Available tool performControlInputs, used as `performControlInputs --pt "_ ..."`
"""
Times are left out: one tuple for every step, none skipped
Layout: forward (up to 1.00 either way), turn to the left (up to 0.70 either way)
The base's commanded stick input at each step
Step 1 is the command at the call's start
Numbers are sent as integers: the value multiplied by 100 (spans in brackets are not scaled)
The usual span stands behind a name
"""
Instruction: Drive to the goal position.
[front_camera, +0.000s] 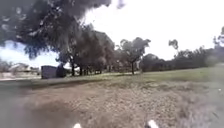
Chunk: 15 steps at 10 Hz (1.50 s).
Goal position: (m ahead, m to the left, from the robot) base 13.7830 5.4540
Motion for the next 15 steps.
performControlInputs --pt "70 0" --pt "70 0" --pt "70 0" --pt "70 0" --pt "70 0" --pt "70 0" --pt "70 0" --pt "70 0" --pt "70 0" --pt "70 0" --pt "70 0" --pt "70 0" --pt "70 0" --pt "70 0" --pt "70 0"
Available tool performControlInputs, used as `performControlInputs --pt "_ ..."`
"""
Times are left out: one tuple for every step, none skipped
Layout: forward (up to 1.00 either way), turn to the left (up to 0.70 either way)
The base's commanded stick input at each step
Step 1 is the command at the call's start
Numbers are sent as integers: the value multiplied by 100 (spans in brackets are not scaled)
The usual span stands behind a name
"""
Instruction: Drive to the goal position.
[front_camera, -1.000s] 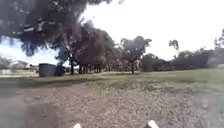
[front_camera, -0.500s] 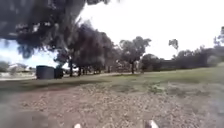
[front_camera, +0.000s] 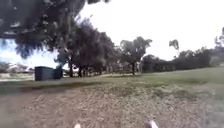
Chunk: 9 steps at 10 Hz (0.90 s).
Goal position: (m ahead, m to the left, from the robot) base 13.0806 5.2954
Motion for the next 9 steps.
performControlInputs --pt "70 0" --pt "70 0" --pt "70 0" --pt "70 0" --pt "70 0" --pt "70 0" --pt "70 0" --pt "70 0" --pt "70 0"
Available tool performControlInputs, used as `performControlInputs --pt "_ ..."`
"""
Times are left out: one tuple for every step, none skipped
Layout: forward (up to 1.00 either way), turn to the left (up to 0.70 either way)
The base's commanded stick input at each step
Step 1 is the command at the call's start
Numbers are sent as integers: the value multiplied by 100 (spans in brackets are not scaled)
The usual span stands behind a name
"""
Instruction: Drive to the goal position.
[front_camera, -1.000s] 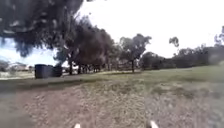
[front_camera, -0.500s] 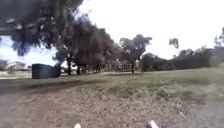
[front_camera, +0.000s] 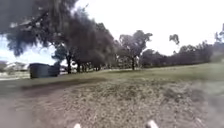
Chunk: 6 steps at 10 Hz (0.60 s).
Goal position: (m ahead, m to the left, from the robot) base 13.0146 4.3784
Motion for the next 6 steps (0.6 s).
performControlInputs --pt "70 0" --pt "70 0" --pt "70 0" --pt "70 0" --pt "70 0" --pt "70 0"
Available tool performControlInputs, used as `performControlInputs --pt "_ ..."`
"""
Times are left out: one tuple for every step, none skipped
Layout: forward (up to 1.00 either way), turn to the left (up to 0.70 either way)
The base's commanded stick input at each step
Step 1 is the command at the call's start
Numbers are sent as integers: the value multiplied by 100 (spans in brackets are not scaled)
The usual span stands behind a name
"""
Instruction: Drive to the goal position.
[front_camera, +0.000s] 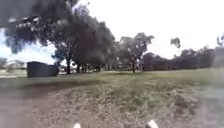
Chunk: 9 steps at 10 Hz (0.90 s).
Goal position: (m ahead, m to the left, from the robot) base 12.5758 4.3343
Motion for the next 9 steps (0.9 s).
performControlInputs --pt "70 0" --pt "70 0" --pt "70 0" --pt "70 0" --pt "70 0" --pt "70 0" --pt "70 0" --pt "70 0" --pt "70 0"
